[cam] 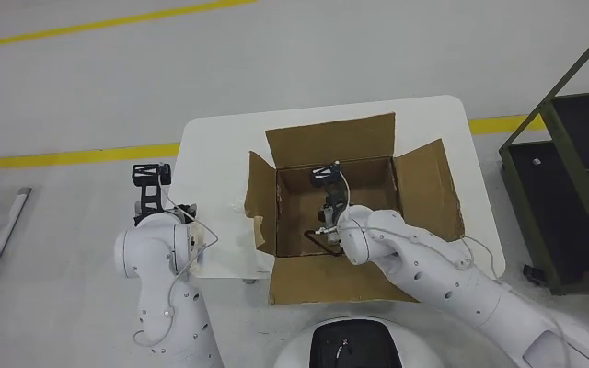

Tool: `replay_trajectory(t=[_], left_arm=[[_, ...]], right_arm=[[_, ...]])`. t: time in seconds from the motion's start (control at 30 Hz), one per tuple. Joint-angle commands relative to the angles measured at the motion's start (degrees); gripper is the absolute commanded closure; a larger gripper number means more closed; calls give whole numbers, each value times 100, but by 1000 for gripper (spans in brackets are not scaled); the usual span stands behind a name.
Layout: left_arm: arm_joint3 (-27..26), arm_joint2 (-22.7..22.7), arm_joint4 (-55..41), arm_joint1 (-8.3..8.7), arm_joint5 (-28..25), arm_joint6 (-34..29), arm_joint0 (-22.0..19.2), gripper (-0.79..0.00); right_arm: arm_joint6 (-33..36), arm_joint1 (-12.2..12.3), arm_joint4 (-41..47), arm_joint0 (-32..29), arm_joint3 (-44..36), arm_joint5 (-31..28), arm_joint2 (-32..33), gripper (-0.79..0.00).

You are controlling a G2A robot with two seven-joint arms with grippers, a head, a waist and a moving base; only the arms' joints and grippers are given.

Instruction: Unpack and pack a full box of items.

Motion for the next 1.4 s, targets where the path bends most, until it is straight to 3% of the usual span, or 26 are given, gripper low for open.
replay_trajectory(t=[0.0,0.03,0.07,0.2,0.27,0.8,1.0,1.2,1.37], left_arm=[[0,0,0,0,0,0,0,-785],[0,0,0,0,0,0,0,-785],[0,0,0,0,0,0,0,-785],[0,0,0,0,0,0,0,-785],[0,0,0,0,0,0,0,-785],[0,0,0,0,0,0,0,-785],[0,0,0,0,0,0,0,-785],[0,0,0,0,0,0,0,-785],[0,0,0,0,0,0,0,-785]], right_arm=[[100,-91,19,109,206,142,-104,-111],[121,-133,100,148,307,171,-110,-219],[141,-170,182,176,428,235,-98,-268],[160,-283,301,274,770,250,-116,-289],[194,-326,332,306,889,206,-124,-348],[119,-605,293,360,1550,100,-157,-391],[107,-746,387,426,1898,-19,-199,-505],[78,-858,426,467,2159,-108,-197,-526],[93,-937,439,492,2350,-215,-191,-382]])
